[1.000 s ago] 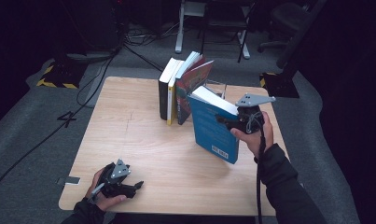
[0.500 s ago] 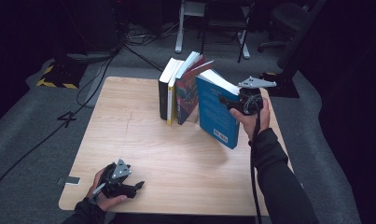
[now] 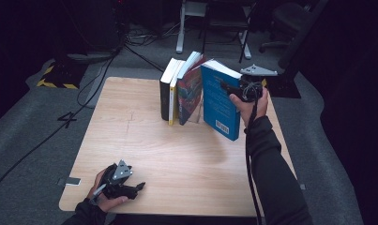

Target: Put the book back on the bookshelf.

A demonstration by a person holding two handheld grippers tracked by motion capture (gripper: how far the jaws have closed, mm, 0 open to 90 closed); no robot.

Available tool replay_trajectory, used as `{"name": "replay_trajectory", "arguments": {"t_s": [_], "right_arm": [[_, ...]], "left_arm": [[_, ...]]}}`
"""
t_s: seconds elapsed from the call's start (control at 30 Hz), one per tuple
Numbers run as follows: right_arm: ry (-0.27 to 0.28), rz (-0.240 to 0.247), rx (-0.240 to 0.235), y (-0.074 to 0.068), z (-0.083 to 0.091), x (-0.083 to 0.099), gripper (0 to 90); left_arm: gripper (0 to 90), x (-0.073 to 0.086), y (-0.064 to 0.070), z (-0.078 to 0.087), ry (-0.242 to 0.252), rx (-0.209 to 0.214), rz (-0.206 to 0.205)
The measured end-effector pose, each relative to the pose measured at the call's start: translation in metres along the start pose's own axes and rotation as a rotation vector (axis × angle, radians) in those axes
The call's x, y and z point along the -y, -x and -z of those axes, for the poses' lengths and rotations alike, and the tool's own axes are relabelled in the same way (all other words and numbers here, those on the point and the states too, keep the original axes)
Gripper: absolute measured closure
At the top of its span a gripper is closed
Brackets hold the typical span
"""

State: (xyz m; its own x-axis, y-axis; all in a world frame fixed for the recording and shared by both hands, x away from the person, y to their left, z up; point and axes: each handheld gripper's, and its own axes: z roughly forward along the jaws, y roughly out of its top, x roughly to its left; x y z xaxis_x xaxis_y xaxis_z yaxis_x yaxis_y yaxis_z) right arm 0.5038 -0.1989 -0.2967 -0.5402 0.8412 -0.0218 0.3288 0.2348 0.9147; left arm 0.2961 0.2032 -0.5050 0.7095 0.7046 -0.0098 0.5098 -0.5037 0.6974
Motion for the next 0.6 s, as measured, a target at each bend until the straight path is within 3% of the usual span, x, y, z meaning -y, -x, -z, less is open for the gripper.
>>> {"name": "replay_trajectory", "arguments": {"t_s": [0.33, 0.47, 0.6], "right_arm": [[0.033, -0.021, 0.094, 0.016, -0.016, -0.003, 60.7], [0.061, -0.036, 0.125, 0.011, -0.025, 0.002, 60.8], [0.066, -0.010, 0.143, 0.005, -0.037, 0.017, 60.8]], "left_arm": [[19.1, -0.001, 0.002, -0.001, 0.001, 0.012, -0.012], [19.1, -0.001, 0.003, -0.001, 0.000, 0.014, -0.015], [19.2, -0.001, 0.004, -0.001, 0.001, 0.017, -0.018]]}}
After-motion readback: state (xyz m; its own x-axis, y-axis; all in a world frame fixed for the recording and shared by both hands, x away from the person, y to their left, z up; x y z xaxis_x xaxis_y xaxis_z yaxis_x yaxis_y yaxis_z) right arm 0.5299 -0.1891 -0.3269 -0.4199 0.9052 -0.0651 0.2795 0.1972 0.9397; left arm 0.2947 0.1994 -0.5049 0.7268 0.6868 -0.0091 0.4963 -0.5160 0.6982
